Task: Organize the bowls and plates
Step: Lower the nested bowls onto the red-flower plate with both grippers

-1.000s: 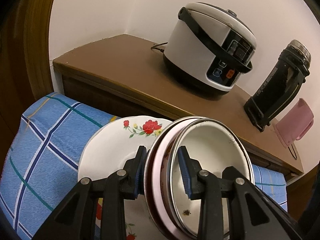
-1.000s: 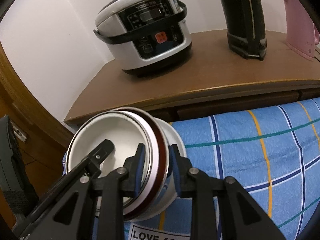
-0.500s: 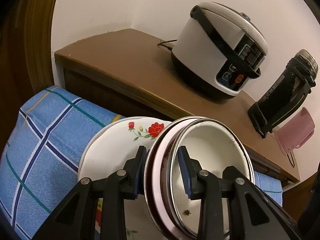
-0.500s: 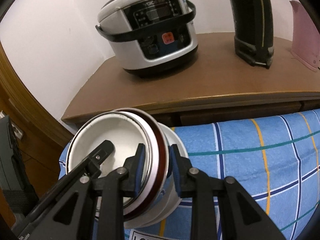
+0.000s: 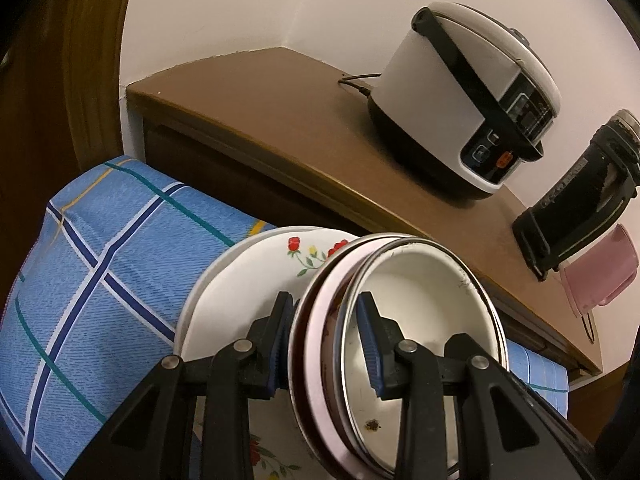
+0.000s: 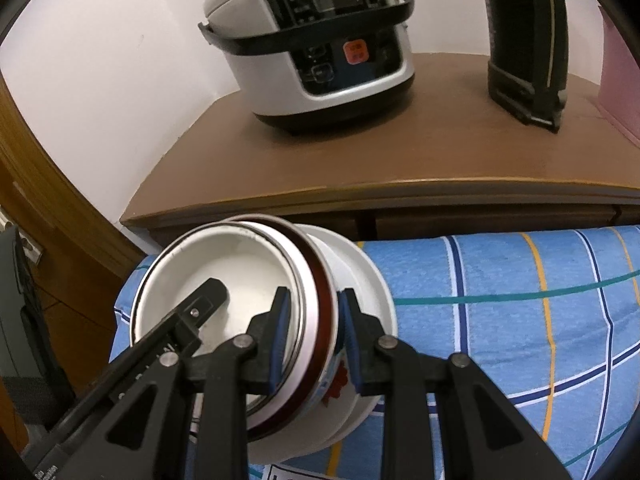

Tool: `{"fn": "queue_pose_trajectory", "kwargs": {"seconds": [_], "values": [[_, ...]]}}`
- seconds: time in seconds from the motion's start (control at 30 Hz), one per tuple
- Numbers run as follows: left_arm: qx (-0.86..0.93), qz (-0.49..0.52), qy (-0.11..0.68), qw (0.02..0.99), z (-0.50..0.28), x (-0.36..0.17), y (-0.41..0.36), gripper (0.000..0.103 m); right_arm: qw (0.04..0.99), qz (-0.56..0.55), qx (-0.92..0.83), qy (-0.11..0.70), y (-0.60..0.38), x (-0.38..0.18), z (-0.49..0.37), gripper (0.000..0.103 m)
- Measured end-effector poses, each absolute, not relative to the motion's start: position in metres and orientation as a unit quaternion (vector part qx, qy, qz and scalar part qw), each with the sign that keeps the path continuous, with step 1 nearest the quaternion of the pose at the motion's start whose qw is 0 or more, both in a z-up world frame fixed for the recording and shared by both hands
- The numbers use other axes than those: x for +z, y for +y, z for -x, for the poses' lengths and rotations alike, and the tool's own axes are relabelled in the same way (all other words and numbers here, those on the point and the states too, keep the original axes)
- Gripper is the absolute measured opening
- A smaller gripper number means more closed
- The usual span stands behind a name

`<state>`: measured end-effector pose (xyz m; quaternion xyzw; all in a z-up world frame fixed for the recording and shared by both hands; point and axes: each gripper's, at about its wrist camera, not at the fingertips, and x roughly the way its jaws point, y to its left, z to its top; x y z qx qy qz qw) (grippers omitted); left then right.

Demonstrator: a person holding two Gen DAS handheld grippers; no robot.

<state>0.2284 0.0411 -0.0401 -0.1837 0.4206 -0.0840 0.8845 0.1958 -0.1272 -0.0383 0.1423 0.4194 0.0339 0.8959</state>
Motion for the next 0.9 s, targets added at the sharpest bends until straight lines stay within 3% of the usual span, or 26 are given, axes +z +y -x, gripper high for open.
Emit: {"fn": "queue_pose_trajectory", "kwargs": {"seconds": [0.9], "values": [[-0.07, 0.168, 0.414, 0.892, -0.2272, -0.0398, 0.0471, 0.036, 0.896, -0.132, 0.04, 0.422, -0.119, -0.0417, -0.1977, 0.025]]}}
